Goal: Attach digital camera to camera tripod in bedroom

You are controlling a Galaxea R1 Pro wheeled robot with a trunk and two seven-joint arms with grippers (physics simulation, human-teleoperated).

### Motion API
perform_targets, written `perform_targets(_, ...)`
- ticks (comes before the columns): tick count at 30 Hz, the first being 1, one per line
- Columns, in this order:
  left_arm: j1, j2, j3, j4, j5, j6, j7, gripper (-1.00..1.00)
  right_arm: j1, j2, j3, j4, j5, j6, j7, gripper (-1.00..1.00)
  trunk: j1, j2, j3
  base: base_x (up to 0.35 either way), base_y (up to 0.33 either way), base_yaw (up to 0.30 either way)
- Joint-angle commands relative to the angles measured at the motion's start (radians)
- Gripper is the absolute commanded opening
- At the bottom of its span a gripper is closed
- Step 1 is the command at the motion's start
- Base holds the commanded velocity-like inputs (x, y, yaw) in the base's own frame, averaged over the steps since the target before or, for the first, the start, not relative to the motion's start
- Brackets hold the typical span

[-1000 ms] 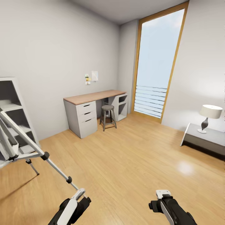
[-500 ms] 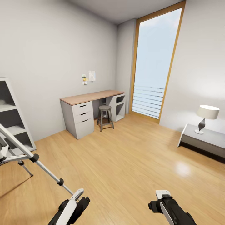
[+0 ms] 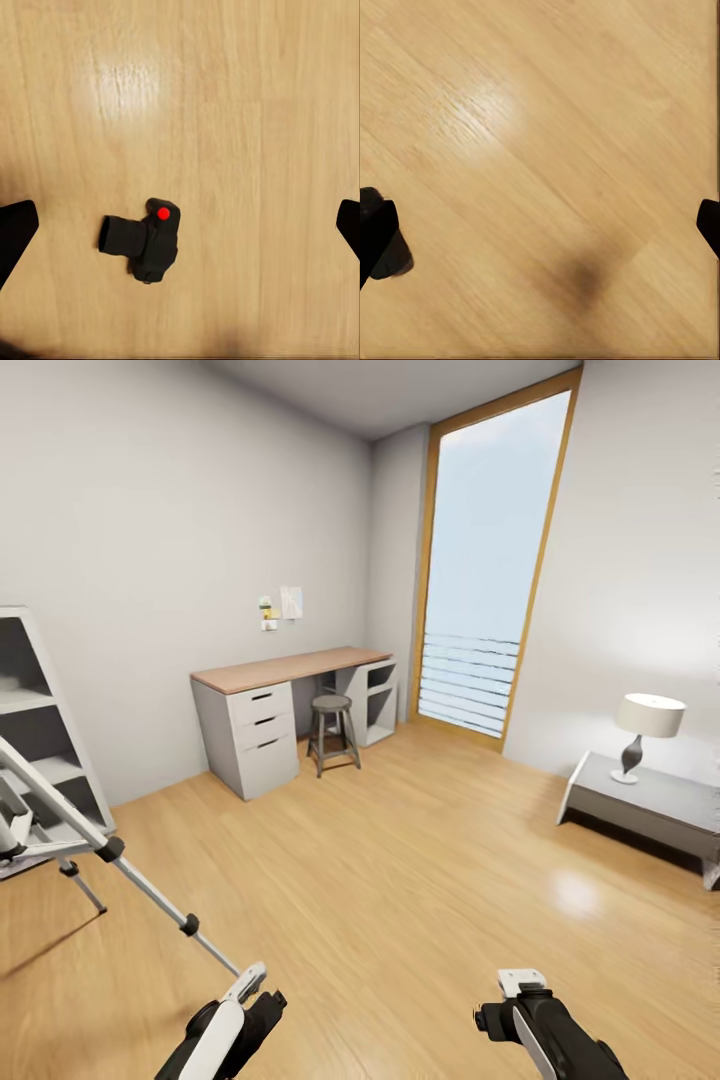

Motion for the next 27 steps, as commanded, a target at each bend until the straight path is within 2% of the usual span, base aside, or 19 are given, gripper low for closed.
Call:
perform_targets(1, 0.0, 0.0, -0.002, -0.002, 0.008, 0.001, 0.009, 1.0, 0.0, -0.001, 0.001, -0.001, 0.001, 0.005, 0.0, 1.0, -0.001, -0.001, -0.001, -0.259, -0.201, 0.0)
perform_targets(7, 0.0, -0.001, -0.003, 0.0, 0.007, 0.001, 0.006, 1.0, 0.0, -0.001, -0.001, -0.002, 0.001, 0.006, 0.001, 1.0, -0.001, -0.001, -0.001, -0.188, -0.166, 0.0)
perform_targets(16, -0.018, -0.016, -0.008, 0.015, 0.006, 0.0, 0.004, 1.0, -0.006, 0.001, -0.004, -0.007, 0.001, 0.011, 0.001, 1.0, -0.001, -0.001, -0.001, -0.037, -0.035, 0.0)
perform_targets(20, -0.076, -0.024, -0.014, 0.049, 0.001, 0.007, 0.003, 1.0, -0.008, 0.001, -0.005, -0.045, 0.0, 0.013, 0.001, 1.0, -0.001, -0.001, -0.001, -0.01, -0.009, 0.0)
perform_targets(23, -0.137, -0.027, -0.038, 0.108, 0.0, 0.01, 0.003, 1.0, -0.008, 0.001, -0.005, -0.101, -0.002, 0.02, 0.002, 1.0, -0.001, -0.001, -0.001, -0.005, -0.004, 0.0)
perform_targets(27, -0.187, -0.032, -0.061, 0.163, 0.008, 0.005, 0.007, 1.0, -0.007, 0.004, -0.004, -0.197, -0.003, 0.084, 0.003, 1.0, -0.001, -0.001, -0.001, -0.002, -0.002, 0.0)
